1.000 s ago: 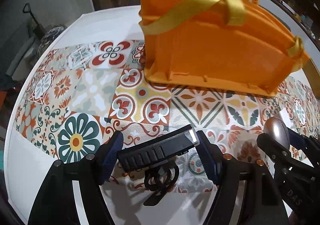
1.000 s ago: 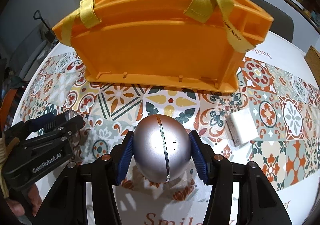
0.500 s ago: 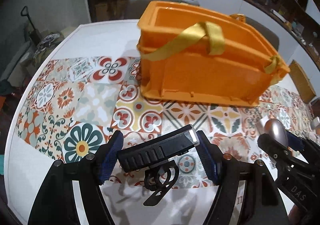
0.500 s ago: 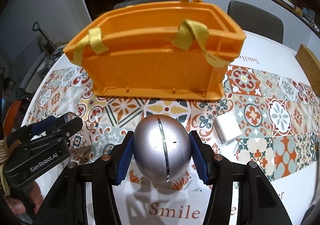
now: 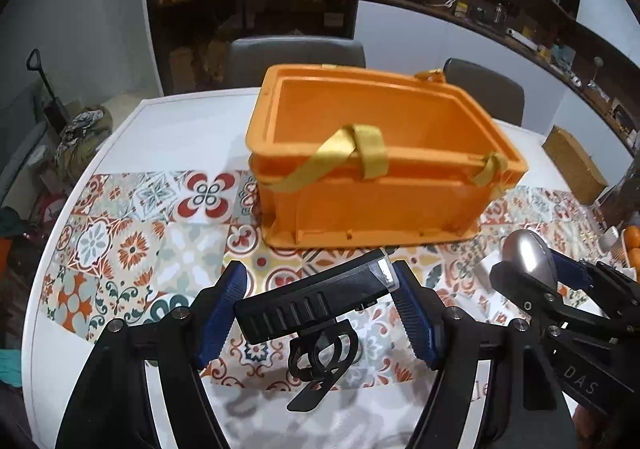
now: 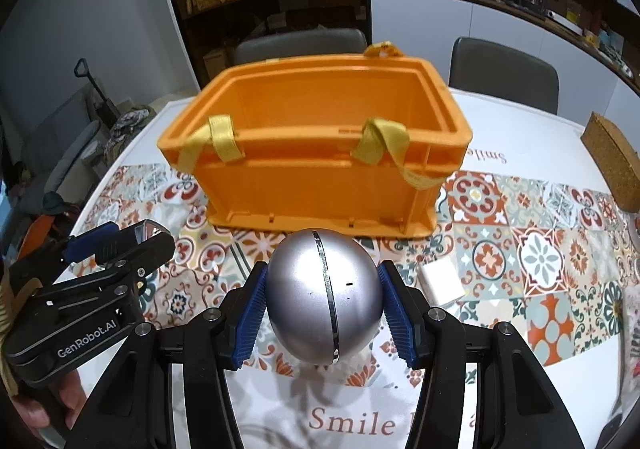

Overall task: Organize rigid objects
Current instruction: 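Lift and carry the black light and silver device over the orange crate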

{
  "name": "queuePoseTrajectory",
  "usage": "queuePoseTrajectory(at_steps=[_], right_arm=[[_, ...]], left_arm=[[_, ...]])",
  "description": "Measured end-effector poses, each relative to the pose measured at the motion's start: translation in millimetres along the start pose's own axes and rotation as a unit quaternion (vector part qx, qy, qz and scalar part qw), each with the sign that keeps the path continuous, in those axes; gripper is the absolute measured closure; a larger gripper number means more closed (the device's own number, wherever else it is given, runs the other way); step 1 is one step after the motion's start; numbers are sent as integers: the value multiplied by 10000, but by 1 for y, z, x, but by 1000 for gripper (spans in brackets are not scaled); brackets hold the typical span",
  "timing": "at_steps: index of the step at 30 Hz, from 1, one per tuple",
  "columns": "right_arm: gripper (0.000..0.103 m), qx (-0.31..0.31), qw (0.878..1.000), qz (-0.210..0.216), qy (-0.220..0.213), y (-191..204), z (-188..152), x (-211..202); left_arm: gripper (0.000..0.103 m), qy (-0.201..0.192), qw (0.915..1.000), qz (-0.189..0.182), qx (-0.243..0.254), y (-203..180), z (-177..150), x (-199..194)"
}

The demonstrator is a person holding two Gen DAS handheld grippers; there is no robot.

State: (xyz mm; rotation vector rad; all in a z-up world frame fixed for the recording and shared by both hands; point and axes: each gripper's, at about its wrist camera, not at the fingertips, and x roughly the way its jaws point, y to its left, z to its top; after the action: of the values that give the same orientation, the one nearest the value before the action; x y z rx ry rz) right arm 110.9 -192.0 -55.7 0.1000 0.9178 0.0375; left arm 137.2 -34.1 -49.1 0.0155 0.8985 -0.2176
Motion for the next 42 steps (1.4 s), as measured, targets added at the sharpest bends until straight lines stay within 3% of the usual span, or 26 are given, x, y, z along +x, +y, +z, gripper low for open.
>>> queuePoseTrajectory(at_steps=[22, 42], right_arm=[[48, -34, 9985, -11, -546, 2, 51, -15], [48, 197, 9988, -200, -392, -13, 106, 1]], left_arm=[[30, -491, 9981, -86, 360, -9, 57, -17], [30, -411, 9979, -63, 500, -12, 110, -4]])
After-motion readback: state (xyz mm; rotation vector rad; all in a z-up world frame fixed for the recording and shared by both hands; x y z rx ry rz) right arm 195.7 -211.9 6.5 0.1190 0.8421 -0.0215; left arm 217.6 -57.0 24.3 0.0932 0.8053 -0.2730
